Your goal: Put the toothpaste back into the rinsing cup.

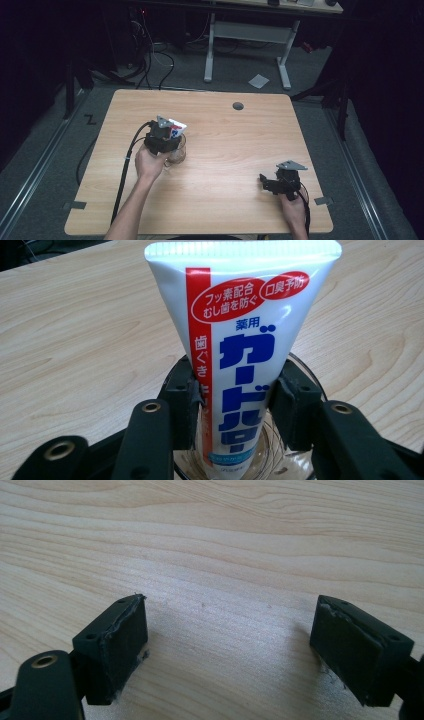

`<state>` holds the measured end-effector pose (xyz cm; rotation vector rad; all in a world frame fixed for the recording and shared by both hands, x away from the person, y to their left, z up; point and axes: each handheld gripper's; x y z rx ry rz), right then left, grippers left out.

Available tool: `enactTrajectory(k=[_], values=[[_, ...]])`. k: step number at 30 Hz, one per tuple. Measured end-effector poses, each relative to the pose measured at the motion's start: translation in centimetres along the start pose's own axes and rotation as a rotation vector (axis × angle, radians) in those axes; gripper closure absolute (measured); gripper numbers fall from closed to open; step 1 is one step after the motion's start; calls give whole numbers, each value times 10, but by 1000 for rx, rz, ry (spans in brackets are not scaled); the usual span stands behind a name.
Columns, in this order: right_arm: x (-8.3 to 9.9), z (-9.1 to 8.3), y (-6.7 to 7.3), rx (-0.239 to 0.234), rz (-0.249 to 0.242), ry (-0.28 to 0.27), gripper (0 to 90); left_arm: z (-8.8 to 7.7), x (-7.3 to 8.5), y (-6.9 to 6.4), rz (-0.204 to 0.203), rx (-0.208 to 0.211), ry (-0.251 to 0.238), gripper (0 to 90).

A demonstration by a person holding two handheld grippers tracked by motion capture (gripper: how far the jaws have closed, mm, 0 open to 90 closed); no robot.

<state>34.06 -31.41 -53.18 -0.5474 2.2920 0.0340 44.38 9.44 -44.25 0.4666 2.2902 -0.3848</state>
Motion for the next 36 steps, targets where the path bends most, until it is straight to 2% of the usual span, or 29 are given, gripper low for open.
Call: enactTrajectory(k=[16, 27, 36], values=[[0, 0, 0, -2, 2, 0, 151, -5, 5, 2, -7, 16, 0, 539], [0, 0, 0, -1, 2, 1, 151, -9, 7, -1, 14, 10, 10, 487], [0, 0, 0, -1, 2, 1, 151, -11, 11, 1, -3, 15, -3, 478]])
Point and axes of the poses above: each handheld gripper's, and its own axes: z roughly forward along the jaws, x roughly out of its underside, y roughly to its left, and after that the axes turned 10 degrees about -z, right-handed
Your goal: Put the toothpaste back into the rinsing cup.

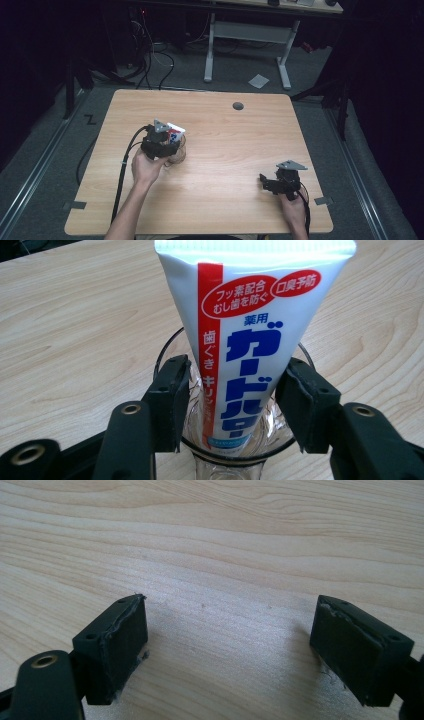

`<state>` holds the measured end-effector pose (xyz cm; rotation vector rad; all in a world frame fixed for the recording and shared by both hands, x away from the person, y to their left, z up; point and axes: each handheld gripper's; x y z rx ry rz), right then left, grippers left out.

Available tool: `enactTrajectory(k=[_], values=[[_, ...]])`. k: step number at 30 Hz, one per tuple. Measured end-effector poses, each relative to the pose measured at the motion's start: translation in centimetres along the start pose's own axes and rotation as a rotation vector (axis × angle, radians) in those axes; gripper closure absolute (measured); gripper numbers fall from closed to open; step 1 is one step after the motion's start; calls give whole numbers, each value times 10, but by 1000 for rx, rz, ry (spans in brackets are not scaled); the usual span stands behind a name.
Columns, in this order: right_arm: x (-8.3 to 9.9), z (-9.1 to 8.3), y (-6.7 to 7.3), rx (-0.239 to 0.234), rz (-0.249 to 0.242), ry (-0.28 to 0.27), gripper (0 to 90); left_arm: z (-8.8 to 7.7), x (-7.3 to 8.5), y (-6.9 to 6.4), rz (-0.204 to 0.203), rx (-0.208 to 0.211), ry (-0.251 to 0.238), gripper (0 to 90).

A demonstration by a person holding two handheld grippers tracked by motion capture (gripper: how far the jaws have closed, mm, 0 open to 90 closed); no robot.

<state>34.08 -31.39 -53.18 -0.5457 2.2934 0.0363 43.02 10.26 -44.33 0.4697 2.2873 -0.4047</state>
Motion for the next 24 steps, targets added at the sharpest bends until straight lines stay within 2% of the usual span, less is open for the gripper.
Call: enactTrajectory(k=[9, 24], values=[[0, 0, 0, 0, 0, 0, 151, -5, 2, 0, 4, 2, -11, 471], [0, 0, 0, 0, 0, 0, 151, -15, 5, 2, -4, 0, -42, 410]])
Point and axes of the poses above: each handheld gripper's, and its own axes: z roughly forward along the jaws, x roughly out of its underside, y roughly to its left, and after that the axes turned 10 degrees about -z, right-handed
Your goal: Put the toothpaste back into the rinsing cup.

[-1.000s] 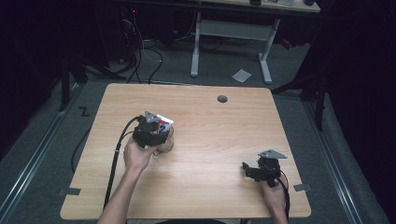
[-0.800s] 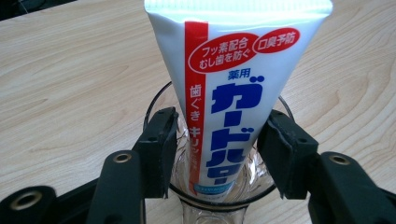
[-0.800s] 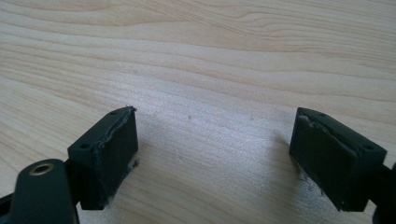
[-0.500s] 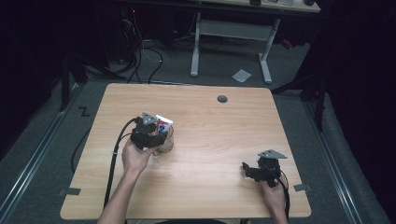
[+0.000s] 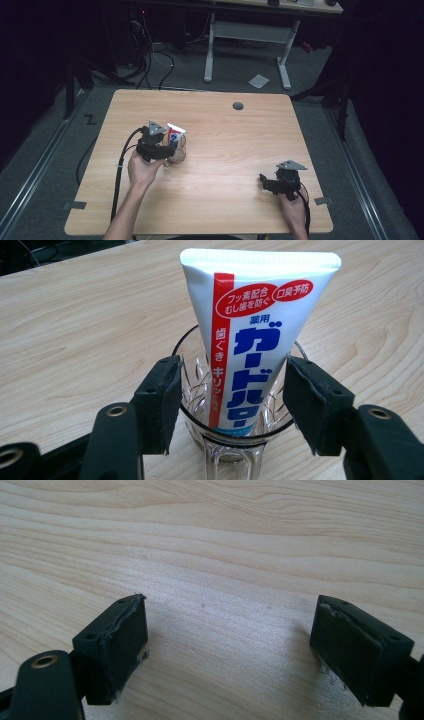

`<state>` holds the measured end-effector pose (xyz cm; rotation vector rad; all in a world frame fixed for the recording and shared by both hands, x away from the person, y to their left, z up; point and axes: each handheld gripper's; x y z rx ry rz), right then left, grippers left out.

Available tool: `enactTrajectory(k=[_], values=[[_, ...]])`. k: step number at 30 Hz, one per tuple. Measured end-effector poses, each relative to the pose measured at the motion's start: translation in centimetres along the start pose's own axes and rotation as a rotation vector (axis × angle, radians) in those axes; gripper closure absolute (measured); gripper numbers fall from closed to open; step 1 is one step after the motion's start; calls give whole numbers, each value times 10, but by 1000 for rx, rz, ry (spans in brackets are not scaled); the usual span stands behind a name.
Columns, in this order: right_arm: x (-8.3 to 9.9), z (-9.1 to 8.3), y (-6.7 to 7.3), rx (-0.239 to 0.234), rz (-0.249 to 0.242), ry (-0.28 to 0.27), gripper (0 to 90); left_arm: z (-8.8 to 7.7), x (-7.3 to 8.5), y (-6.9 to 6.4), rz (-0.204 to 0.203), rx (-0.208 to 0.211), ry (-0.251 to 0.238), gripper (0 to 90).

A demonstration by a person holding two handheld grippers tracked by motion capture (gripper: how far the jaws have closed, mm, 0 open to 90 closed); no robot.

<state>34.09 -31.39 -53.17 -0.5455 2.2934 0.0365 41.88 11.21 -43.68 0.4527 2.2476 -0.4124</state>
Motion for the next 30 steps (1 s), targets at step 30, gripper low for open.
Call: enactTrajectory(k=[30], values=[[0, 0, 0, 0, 1, 0, 151, -30, 5, 17, -54, -13, -93, 413]])
Point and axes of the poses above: each handheld gripper's, and its own axes: z roughly forward along the jaws, x roughly out of its underside, y roughly to its left, and after that the axes turned 10 degrees about -z, right-handed
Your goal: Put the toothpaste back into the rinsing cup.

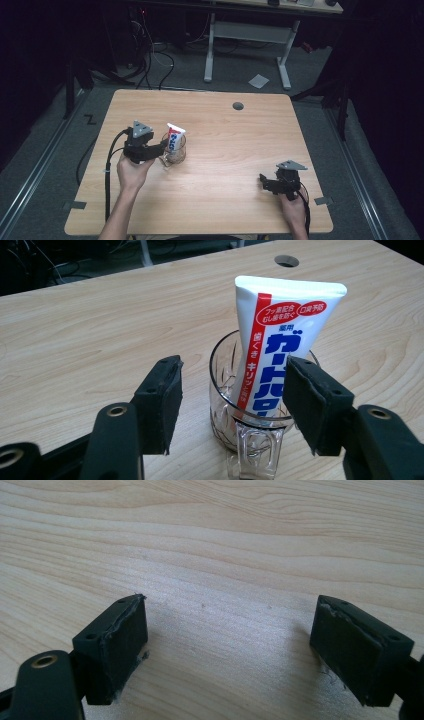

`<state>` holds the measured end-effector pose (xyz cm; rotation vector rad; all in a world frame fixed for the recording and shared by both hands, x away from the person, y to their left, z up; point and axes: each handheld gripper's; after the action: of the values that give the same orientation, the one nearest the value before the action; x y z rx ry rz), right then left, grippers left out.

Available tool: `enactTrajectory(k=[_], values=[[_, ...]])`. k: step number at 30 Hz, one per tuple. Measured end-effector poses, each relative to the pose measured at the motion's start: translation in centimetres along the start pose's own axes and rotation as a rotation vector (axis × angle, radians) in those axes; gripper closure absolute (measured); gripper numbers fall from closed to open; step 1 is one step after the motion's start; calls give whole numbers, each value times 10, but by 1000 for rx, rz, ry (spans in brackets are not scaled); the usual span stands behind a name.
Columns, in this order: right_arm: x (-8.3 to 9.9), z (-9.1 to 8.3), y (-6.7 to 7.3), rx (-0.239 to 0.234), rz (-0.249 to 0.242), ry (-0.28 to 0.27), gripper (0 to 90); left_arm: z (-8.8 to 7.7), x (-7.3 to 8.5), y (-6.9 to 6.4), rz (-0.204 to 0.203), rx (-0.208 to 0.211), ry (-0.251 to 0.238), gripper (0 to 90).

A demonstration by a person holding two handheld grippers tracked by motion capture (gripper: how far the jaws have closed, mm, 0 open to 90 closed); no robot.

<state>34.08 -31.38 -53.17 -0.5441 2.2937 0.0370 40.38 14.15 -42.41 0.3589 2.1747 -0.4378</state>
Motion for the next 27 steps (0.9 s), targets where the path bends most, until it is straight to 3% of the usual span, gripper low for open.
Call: enactTrajectory(k=[27], values=[[0, 0, 0, 1, -1, 0, 151, -22, 8, 20, -57, -26, -49, 413]])
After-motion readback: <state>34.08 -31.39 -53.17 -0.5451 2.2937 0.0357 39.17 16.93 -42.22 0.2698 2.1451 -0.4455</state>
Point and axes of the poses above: each handheld gripper's, and its own axes: z roughly forward along the jaws, x roughly out of its underside, y roughly to its left, and after that the axes turned 10 degrees about -z, right-handed
